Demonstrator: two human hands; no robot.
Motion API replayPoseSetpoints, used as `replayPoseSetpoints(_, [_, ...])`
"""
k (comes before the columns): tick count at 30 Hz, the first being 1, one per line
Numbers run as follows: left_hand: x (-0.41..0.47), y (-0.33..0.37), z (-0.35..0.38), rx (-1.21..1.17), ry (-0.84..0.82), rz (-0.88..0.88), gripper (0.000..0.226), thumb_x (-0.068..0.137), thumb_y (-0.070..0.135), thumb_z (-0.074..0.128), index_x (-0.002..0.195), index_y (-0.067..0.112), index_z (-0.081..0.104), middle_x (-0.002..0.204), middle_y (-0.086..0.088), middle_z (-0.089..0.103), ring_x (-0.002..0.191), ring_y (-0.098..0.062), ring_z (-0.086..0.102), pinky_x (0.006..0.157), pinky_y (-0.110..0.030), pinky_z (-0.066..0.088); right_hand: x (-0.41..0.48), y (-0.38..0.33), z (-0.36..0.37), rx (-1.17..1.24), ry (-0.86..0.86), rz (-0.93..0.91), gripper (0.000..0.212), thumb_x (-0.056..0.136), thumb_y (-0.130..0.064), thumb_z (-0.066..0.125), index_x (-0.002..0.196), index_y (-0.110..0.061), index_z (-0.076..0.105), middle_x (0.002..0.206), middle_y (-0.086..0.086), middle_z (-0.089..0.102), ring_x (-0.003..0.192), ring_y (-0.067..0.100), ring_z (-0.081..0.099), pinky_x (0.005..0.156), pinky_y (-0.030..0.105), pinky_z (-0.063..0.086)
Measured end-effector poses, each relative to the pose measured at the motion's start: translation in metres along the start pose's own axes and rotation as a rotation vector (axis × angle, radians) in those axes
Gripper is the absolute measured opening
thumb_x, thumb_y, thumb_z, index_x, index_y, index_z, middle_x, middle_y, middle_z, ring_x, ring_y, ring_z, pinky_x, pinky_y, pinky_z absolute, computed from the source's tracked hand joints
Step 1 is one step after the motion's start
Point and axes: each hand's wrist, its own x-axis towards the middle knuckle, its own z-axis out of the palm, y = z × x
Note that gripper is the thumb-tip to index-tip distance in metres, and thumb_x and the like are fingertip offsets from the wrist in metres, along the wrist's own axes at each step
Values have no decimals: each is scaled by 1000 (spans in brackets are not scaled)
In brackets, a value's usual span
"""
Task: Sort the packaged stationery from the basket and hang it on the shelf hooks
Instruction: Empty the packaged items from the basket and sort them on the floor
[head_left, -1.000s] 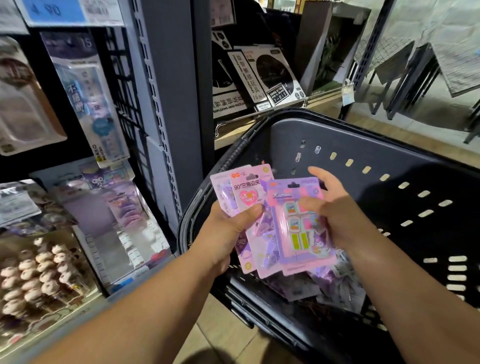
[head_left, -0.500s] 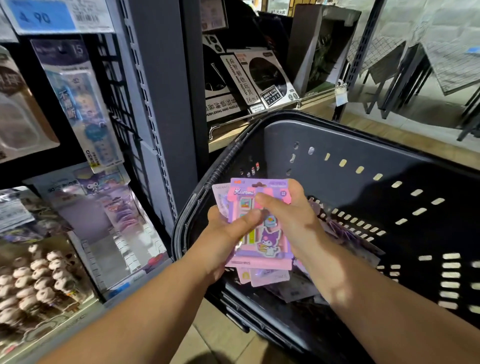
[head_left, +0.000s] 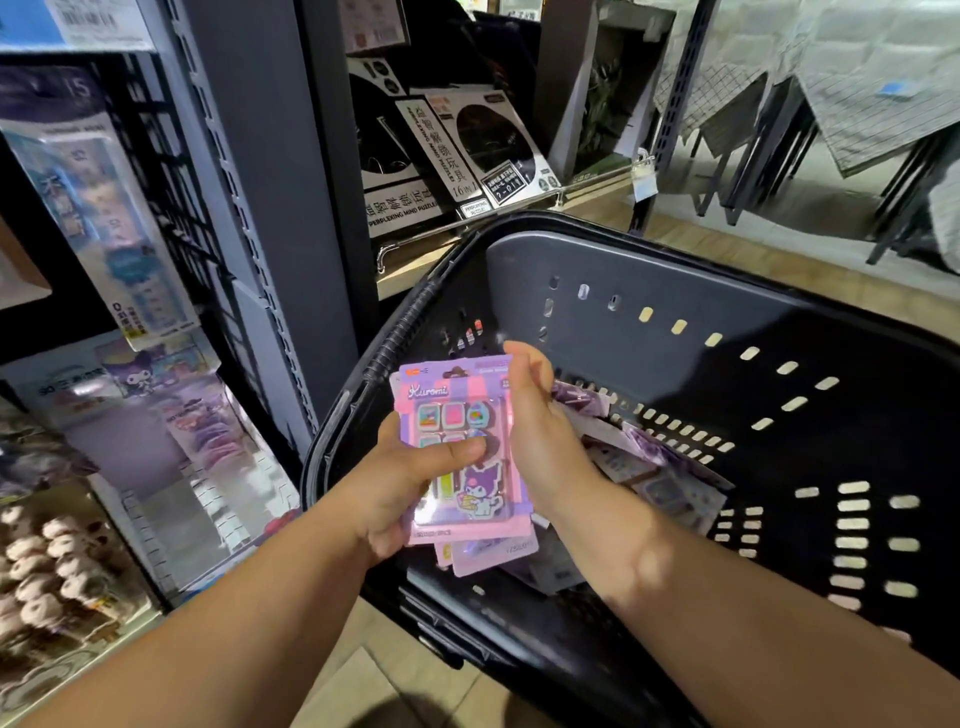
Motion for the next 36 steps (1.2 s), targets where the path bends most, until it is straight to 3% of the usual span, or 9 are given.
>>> replayPoseSetpoints(6, [-15,-8,-4,-23,-29,37,48,62,5,74,109,8,65,96,-16,73,83,-29,72,70,-41,60,-20,-4,-1,-41,-155,8,35,102,-43,27,136,-37,33,124,-6,57,105,0,58,89,16,48])
replayPoseSetpoints(10, [-23,-12,-7,-17,-37,79,55,60,7,81,112,5,64,97,-16,72,84,-30,71,71,-41,58,-29,-5,-3,-49,-178,9,41,97,-56,28,136,-47,32,142,-5,48,128,12,47,109,34,38])
replayPoseSetpoints(14, [-23,-11,-12,-43,-32,71,69,50,14,84,114,3,61,98,-20,71,81,-32,72,70,-44,59,-18,-1,-10,-8,-142,86,54,73,-85,38,121,-61,43,131,-11,58,120,13,57,106,46,42])
replayPoseSetpoints(16, [-21,-12,-13,-70,-15,48,65,51,11,84,112,5,62,98,-20,71,80,-33,72,71,-46,59,-16,0,-12,-57,-168,98,50,79,-81,37,123,-58,42,133,-14,55,124,13,53,107,45,41])
replayPoseSetpoints(20, [-20,-17,-10,-64,18,-49,98,44,18,93,132,6,50,117,-27,64,94,-39,68,78,-52,56,-25,7,-6,-1,-195,87,26,101,-38,37,127,-37,37,123,-18,53,113,-6,53,84,6,45])
replayPoseSetpoints(27, [-20,-14,-11,-86,11,-117,120,33,26,100,138,9,44,122,-28,62,96,-39,67,80,-51,56,-19,6,2,194,-218,179,76,77,-65,59,143,-46,26,144,-9,41,129,15,48,107,40,42])
replayPoseSetpoints(30, [-20,-13,-13,-82,-1,-128,122,31,26,101,138,8,44,113,-26,66,87,-36,70,75,-48,57,-11,6,3,224,-206,200,64,84,-55,53,141,-44,25,141,0,49,120,21,57,99,37,48])
replayPoseSetpoints(32, [-18,-13,-14,-85,4,-124,123,29,26,101,137,7,45,105,-23,69,82,-35,71,70,-45,57,-10,11,0,328,-277,222,81,72,-62,57,143,-44,23,138,-2,52,116,19,60,96,40,50])
replayPoseSetpoints(36, [-14,-14,-15,-95,21,-112,115,31,21,98,134,4,48,98,-21,71,78,-33,72,65,-42,58,-12,10,-1,239,-279,203,77,82,-52,52,149,-45,15,152,-6,34,131,12,45,102,34,44])
